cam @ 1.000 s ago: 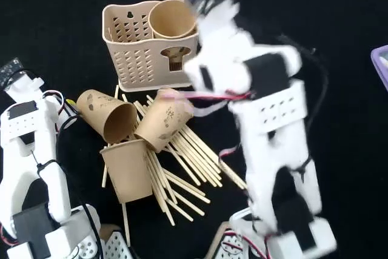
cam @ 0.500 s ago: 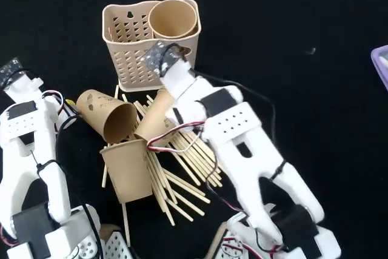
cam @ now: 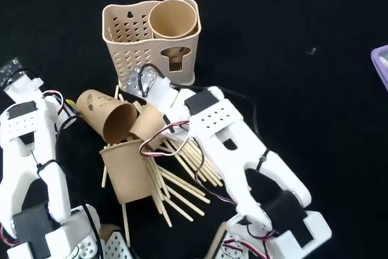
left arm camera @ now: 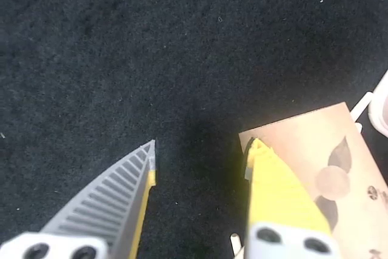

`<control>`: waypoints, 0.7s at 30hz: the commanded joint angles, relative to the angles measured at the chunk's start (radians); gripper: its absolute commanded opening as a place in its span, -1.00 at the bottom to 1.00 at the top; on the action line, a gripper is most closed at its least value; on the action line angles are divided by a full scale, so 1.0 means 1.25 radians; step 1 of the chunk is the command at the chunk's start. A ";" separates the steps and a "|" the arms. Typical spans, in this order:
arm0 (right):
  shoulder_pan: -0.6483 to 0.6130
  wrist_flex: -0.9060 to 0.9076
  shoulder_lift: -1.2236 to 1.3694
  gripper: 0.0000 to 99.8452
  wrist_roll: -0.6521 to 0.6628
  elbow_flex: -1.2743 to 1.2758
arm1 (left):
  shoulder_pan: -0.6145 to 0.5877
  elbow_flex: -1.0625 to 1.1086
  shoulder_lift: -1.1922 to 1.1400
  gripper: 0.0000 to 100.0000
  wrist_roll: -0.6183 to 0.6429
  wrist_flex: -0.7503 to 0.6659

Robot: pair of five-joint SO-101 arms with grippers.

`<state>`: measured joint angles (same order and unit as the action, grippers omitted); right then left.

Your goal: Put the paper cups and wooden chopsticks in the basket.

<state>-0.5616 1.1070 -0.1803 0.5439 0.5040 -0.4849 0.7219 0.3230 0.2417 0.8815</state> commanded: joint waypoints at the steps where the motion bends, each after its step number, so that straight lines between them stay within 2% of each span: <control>1: -0.042 0.069 -0.030 -0.44 0.001 -0.003 | -0.007 -0.017 0.009 -0.52 0.004 -0.010; 7: -0.158 0.191 -0.202 -0.53 -0.079 0.001 | -0.008 -0.017 0.009 -0.52 0.004 -0.011; 11: -0.174 0.168 -0.326 -0.53 -0.131 0.008 | -0.008 -0.017 0.009 -0.52 0.004 -0.011; 15: -0.085 0.002 -0.359 -0.52 -0.247 0.112 | -0.008 -0.017 0.010 -0.52 0.004 -0.011; 18: 0.000 -0.122 -0.337 -0.37 -0.341 0.195 | -0.008 -0.017 0.010 -0.52 0.004 -0.011; 21: 0.014 -0.156 -0.301 -0.29 -0.379 0.213 | -0.008 -0.017 0.010 -0.52 0.004 -0.011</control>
<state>-0.5769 0.9720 -0.5762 0.1158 0.7664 -0.4849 0.7219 0.3230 0.2417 0.8815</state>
